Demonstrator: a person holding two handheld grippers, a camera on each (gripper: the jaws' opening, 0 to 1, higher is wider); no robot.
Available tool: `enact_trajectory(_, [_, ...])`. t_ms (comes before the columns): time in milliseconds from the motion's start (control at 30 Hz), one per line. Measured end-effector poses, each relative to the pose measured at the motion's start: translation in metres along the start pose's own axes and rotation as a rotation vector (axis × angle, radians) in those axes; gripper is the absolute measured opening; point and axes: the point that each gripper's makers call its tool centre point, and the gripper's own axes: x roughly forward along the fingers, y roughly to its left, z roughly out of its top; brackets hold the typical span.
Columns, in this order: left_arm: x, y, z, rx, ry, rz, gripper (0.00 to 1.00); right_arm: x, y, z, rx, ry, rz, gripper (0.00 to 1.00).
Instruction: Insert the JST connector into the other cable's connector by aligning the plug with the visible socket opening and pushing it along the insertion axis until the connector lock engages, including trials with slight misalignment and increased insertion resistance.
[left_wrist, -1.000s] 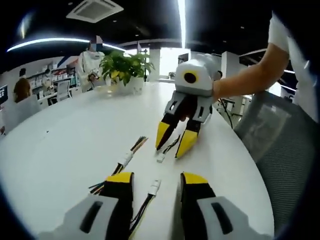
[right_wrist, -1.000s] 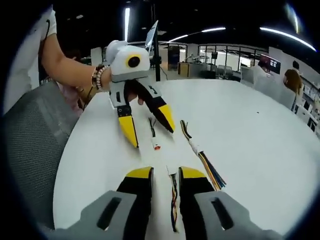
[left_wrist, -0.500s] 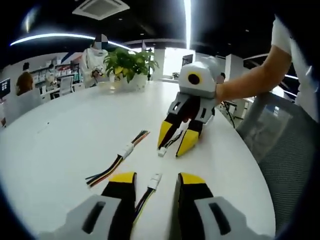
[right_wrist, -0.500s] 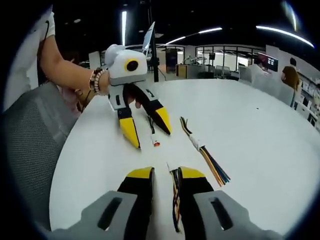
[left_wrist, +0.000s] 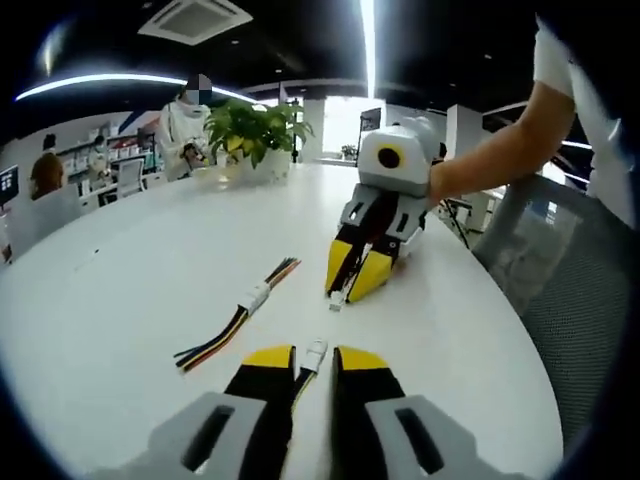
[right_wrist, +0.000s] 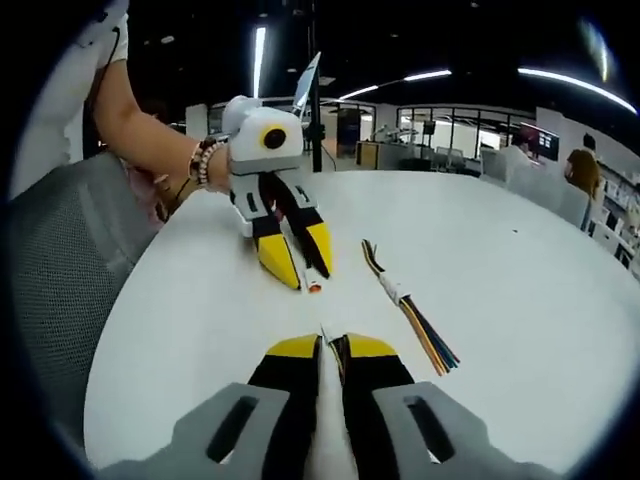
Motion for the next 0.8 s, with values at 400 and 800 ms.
enact_trajectory(400, [0.004, 0.0, 0.002, 0.026, -0.001, -0.044, 0.0, 0.001, -0.002, 0.002, 0.039, -0.011, 0.013, 0.03])
enact_trajectory(800, [-0.003, 0.005, 0.022, 0.138, 0.047, -0.093, 0.0, -0.003, -0.002, 0.007, 0.059, 0.004, 0.005, 0.02])
